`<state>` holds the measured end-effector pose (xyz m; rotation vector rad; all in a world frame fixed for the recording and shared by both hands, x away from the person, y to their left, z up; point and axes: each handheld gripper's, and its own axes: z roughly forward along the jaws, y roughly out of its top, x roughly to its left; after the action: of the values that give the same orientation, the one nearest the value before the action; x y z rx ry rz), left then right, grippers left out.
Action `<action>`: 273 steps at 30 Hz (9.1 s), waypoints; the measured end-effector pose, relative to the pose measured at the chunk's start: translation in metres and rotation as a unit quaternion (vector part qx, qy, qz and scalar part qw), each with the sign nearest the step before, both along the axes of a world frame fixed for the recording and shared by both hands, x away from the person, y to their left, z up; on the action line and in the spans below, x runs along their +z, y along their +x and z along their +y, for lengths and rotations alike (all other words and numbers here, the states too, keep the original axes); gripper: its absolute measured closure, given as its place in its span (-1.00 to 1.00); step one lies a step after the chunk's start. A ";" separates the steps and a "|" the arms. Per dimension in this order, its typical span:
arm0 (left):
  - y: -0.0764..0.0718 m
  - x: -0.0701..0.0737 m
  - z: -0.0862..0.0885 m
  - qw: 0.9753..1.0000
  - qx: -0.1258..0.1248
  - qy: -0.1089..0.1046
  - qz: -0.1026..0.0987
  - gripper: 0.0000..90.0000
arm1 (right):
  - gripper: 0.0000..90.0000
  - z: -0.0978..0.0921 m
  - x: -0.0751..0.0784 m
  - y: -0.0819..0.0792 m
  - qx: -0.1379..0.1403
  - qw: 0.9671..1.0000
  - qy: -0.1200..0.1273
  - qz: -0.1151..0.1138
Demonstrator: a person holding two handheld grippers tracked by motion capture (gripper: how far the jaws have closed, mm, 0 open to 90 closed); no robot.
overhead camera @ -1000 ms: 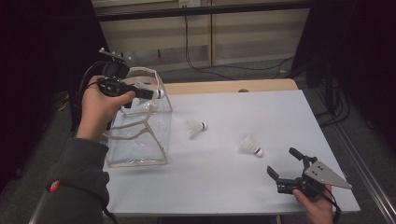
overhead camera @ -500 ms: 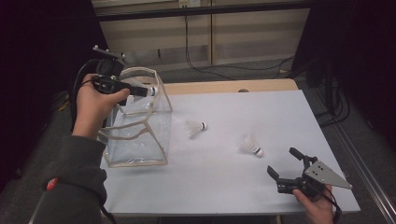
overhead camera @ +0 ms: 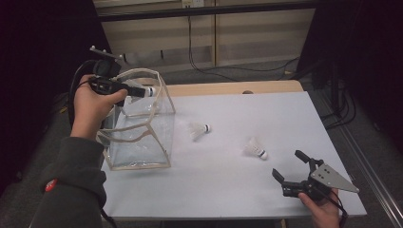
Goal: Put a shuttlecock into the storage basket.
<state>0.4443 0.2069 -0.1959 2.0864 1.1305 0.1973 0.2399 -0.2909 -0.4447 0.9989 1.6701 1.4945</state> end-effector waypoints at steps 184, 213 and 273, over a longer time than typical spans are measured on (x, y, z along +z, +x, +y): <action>0.055 -0.065 0.019 0.994 0.109 0.027 0.019 0.95 | -0.98 -0.006 -0.001 0.001 -0.007 1.000 0.008 0.004; 0.059 -0.073 0.021 0.993 0.112 0.033 0.025 0.94 | -0.98 -0.006 -0.001 0.001 -0.007 1.000 0.007 0.004; 0.023 -0.043 0.013 0.997 0.072 -0.021 0.015 -0.13 | -0.98 -0.006 0.001 0.000 -0.007 1.000 0.005 0.000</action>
<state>0.4672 0.2203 -0.2387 1.9774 1.2932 0.2104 0.2395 -0.2965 -0.4441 1.0133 1.6545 1.4946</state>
